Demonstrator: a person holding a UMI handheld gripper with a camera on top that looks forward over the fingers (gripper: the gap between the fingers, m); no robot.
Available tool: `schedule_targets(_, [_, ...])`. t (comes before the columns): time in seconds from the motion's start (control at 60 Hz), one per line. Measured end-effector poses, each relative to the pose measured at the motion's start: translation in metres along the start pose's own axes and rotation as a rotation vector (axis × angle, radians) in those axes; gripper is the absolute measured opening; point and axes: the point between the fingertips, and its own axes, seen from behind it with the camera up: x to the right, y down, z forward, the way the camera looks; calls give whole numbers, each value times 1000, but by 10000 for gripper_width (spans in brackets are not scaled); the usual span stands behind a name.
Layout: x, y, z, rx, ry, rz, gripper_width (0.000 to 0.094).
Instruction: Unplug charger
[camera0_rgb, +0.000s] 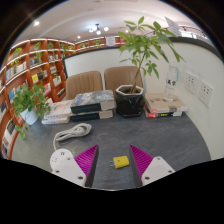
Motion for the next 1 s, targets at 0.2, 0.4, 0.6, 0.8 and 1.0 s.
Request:
schedule_targets(0.2, [-34,-66,-108,195,12,-10,832])
schedule_targets(0.4, [-84,-68,-209,278,-10,-6,848])
schedule_targets(0.6, [-127,8,-249,195,-27,-36,848])
schedule_targets(0.8, [-163,45,-287,185,-63,-53,848])
schedule_targets(1.0, [-178,52,-309,186,-98,-76,846])
